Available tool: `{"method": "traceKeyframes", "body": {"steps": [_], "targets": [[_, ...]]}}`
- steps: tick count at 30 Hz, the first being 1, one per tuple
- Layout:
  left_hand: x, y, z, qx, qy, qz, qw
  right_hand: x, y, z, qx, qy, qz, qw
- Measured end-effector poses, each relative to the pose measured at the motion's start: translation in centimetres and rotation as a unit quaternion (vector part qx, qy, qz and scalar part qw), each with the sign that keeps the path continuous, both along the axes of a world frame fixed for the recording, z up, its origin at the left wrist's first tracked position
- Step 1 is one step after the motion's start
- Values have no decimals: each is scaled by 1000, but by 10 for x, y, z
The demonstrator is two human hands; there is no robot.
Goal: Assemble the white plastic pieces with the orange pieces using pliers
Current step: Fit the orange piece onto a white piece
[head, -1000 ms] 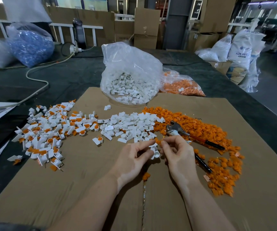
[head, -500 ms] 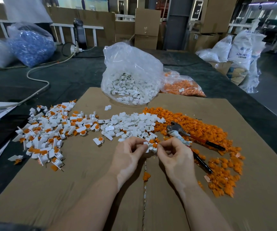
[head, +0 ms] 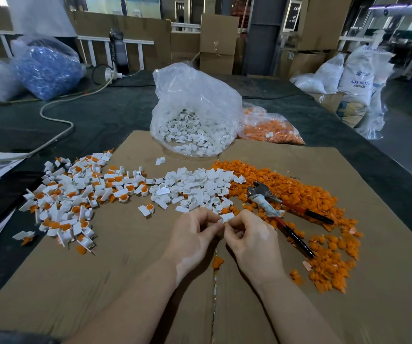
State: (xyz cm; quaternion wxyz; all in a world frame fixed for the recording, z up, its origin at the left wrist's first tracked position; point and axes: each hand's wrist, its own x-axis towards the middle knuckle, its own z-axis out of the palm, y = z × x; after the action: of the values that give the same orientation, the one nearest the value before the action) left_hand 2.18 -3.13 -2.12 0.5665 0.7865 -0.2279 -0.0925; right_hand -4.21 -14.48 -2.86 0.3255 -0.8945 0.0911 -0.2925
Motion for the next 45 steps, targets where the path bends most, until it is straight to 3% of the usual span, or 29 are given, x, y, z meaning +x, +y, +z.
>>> {"method": "traceKeyframes", "body": {"steps": [8,27,33,36,38,40,42,45], "targets": [[3,0,0,-44,29,29,998,2,-3,3,156,-20,34,987],[4,0,0,-62,44,28,997,4,-5,5,113,-36,86,989],[7,-2,2,-68,63,41,995,3,-7,5,81,-25,48,995],[8,-2,3,-96,106,37,989,1,-17,13,-4,-39,-61,997],[9,-2,3,-81,98,38,991,0,-28,21,-62,22,-159,985],[11,-3,3,-67,93,42,993,0,-41,28,-103,170,-222,954],[12,-4,3,-64,100,45,992,0,-54,32,-127,311,-236,912],[12,-4,3,-65,113,42,991,2,-64,33,-136,396,-237,877]]}}
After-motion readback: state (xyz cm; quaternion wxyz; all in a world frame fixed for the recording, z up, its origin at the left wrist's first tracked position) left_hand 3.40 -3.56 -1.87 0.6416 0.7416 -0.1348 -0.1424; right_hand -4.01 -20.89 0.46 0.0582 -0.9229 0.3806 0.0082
